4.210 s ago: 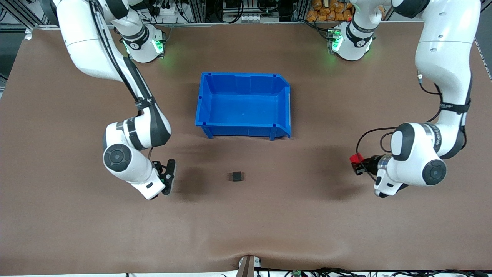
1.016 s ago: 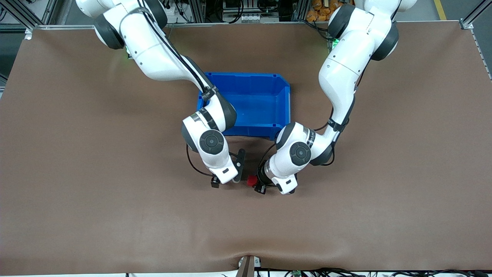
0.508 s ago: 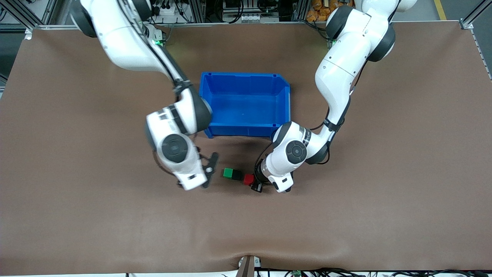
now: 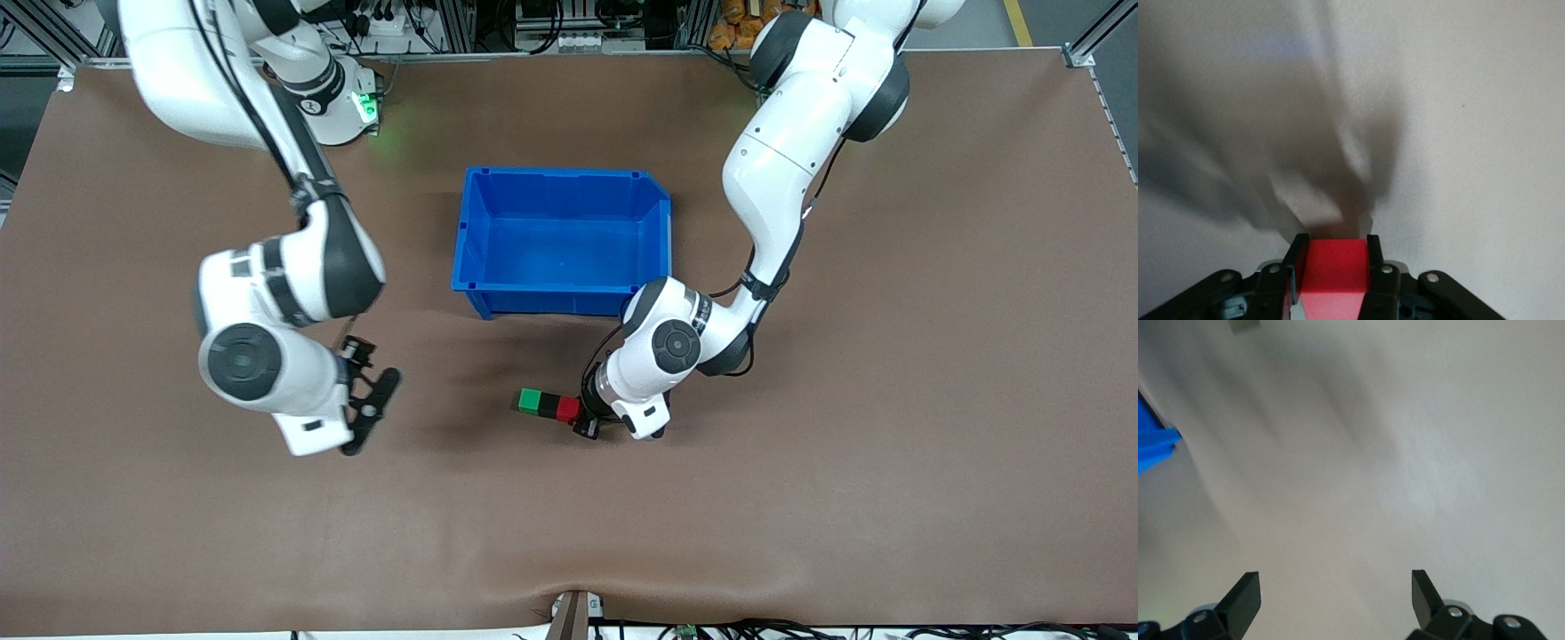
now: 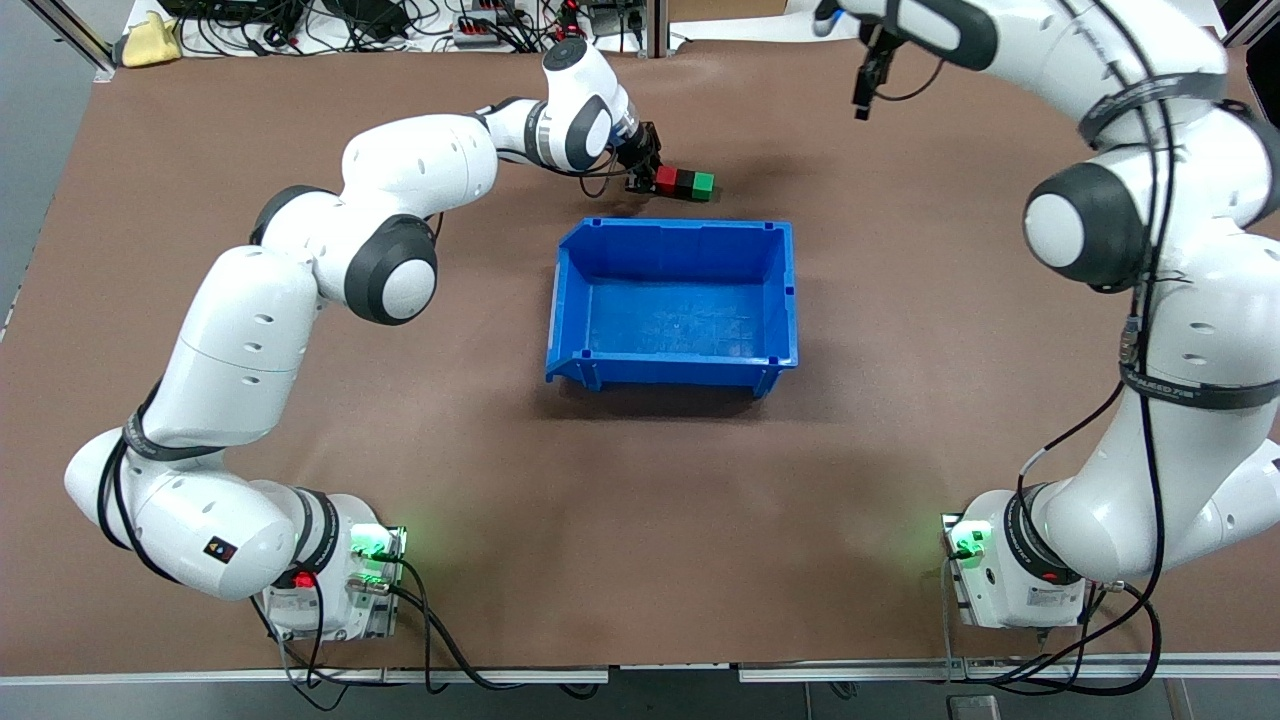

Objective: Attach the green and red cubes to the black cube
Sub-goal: 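Set the red cube against the black cube while the right gripper withdraws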

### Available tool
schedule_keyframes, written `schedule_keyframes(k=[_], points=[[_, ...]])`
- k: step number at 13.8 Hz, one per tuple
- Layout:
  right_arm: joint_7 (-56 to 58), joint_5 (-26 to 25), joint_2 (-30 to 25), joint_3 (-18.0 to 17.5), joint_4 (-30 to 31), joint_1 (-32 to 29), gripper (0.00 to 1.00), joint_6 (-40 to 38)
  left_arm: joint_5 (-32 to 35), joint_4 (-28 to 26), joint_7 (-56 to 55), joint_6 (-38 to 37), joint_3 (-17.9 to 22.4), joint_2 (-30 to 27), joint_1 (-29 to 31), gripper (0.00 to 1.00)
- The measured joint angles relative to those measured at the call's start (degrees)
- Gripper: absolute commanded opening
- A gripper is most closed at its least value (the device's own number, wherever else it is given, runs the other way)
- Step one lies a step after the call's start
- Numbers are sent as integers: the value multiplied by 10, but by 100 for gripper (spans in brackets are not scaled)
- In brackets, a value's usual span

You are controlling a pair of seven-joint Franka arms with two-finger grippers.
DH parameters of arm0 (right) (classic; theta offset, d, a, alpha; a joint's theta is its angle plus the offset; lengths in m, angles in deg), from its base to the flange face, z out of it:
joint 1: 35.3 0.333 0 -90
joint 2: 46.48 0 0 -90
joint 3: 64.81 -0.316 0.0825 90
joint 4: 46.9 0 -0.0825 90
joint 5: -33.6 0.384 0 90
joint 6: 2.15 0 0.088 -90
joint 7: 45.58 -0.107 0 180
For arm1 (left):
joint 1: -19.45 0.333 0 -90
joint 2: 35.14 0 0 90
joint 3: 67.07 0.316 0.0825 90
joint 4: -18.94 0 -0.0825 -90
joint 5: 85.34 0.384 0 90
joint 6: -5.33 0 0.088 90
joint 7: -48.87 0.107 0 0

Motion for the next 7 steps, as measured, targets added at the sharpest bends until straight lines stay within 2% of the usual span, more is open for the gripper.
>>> schedule_keyframes(k=[1,2,3,4,7], points=[[-2,0,-14,0,15,-13,100,0,-2,0,-5,0,0,0,0,59],[-3,0,-28,1,29,-30,100,-1,-3,0,-6,0,1,0,0,72],[-3,0,-42,1,42,-48,100,-1,-3,0,-6,0,2,1,0,92],[-3,1,-55,1,55,-66,100,-1,-3,1,-6,1,3,1,1,100],[-19,3,-98,1,89,-109,100,-3,-4,11,-5,0,3,0,8,100]])
